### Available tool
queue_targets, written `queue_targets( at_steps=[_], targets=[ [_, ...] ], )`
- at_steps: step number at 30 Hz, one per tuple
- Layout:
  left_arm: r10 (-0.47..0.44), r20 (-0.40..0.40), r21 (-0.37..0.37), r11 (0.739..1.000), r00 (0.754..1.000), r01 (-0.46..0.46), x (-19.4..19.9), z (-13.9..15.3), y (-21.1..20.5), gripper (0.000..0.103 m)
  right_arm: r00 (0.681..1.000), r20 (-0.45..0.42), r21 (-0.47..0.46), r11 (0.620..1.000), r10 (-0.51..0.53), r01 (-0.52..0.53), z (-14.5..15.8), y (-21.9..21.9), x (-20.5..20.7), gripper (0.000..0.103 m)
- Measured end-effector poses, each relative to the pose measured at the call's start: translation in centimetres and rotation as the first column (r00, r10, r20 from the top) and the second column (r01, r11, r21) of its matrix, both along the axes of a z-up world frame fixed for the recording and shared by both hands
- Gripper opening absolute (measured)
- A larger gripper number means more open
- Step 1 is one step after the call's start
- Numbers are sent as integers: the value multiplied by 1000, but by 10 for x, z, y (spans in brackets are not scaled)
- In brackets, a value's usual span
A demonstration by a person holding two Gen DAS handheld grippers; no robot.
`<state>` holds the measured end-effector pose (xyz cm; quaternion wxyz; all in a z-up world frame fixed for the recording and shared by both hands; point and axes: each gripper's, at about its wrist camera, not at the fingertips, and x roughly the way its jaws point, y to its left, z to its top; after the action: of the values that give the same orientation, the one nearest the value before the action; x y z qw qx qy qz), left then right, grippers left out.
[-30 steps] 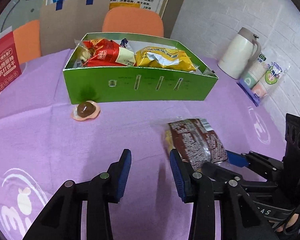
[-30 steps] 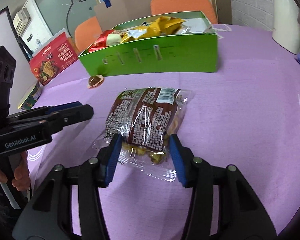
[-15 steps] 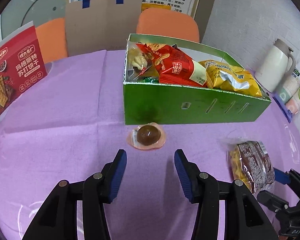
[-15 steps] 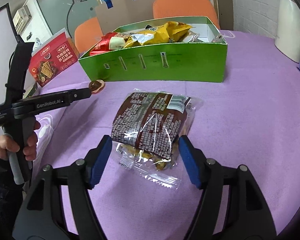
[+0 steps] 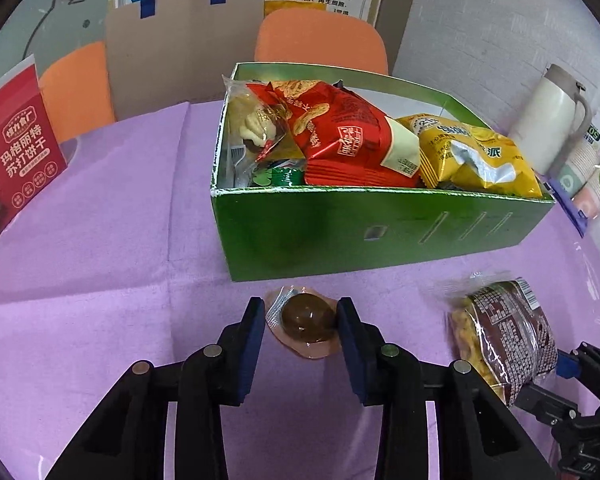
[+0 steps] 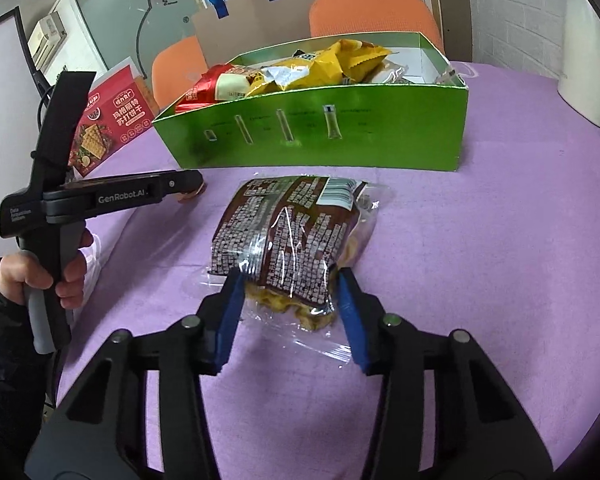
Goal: Organize snacks
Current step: 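Grasp the brown printed packet with the right gripper while the left grasps the round brown candy, then carry both items into the green box and open both grippers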
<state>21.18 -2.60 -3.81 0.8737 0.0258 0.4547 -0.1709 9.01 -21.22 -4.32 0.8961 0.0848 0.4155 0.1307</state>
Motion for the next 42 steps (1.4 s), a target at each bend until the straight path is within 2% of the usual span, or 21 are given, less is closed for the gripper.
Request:
queue_targets(
  at_steps=[3,8,11,17,22,26,31,37,39,40,41,42],
  targets=[
    [-3,12,-22,1000,1000,3,-10,5,0,25,1000,3,5,1000,3,-3,4,-1,-3,46],
    [-33,44,-22,999,998,34,-30,23,0,25,999,34,22,1000,6,-6,17,-4,-16,46],
    [-31,65,-59,998,997,35,-42,39,3,25,998,61,32,999,2,-4,28,-5,-21,46],
    [-46,162,-107,992,986,64,-58,88,1,25,989,146,61,998,-7,-2,60,-11,-28,46],
    [-65,220,-132,987,973,95,-49,126,-13,25,974,225,61,998,-34,21,92,-21,-11,46],
    [-60,234,-130,987,970,92,-28,139,-27,25,964,258,49,998,-59,47,106,-29,18,46],
    [-44,203,-138,988,978,73,8,139,-41,25,971,228,53,996,-77,67,104,-41,66,46],
    [-22,159,-124,991,987,42,46,122,-51,25,979,188,47,996,-78,71,89,-43,107,46],
    [-12,156,-123,992,988,32,56,116,-52,26,980,189,30,998,-68,63,85,-39,122,48],
    [-8,161,-121,992,987,28,59,113,-53,27,980,191,19,999,-54,51,81,-36,129,52],
    [-1,167,-117,993,986,21,62,110,-53,29,979,197,2,999,-48,49,79,-34,134,59],
    [3,166,-114,993,986,16,63,108,-53,50,978,206,-19,999,-41,46,77,-32,139,65]
  ],
)
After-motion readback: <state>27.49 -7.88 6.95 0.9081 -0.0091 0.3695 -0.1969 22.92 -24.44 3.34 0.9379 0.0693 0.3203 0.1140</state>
